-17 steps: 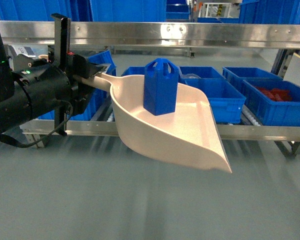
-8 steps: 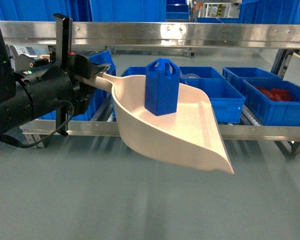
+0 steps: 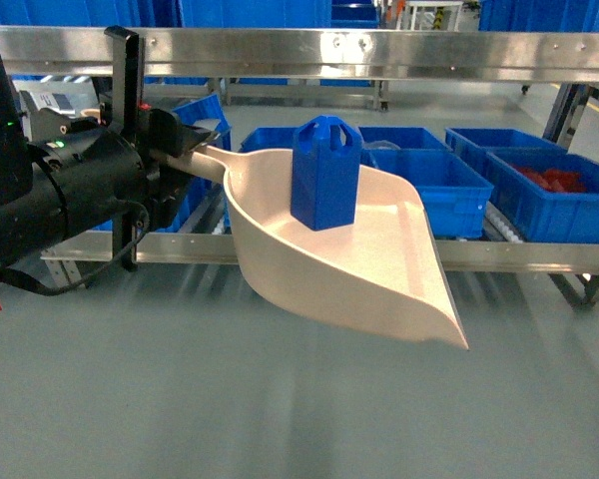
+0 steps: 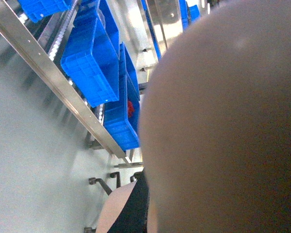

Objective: Place part in tray to right shelf

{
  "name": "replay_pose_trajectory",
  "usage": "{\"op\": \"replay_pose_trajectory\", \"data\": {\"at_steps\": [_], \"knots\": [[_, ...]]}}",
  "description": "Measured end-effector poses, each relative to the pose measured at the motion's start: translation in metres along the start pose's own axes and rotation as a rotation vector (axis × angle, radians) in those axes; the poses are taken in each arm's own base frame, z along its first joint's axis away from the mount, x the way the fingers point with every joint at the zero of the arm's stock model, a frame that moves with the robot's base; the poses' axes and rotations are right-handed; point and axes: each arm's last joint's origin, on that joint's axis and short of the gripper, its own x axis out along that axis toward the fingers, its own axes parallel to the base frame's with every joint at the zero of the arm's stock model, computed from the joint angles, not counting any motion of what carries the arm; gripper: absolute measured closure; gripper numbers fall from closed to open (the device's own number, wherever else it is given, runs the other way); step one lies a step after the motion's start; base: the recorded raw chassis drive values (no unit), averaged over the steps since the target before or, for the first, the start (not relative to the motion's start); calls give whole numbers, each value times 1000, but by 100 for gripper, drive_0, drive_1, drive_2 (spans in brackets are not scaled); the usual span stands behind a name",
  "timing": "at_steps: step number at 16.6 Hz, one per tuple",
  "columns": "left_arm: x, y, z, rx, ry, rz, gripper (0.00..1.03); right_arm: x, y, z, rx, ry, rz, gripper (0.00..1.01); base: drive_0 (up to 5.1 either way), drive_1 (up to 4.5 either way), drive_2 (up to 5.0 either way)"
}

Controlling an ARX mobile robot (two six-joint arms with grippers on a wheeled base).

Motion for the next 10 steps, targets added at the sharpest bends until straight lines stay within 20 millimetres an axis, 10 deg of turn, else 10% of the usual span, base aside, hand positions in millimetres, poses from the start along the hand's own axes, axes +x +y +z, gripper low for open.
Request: {"op": "replay_pose_trajectory", "data": {"at_steps": [10], "knots": [[0,0,0,0,1,2,88,0,0,0,0,0,1,3,-149,-149,-149]]}}
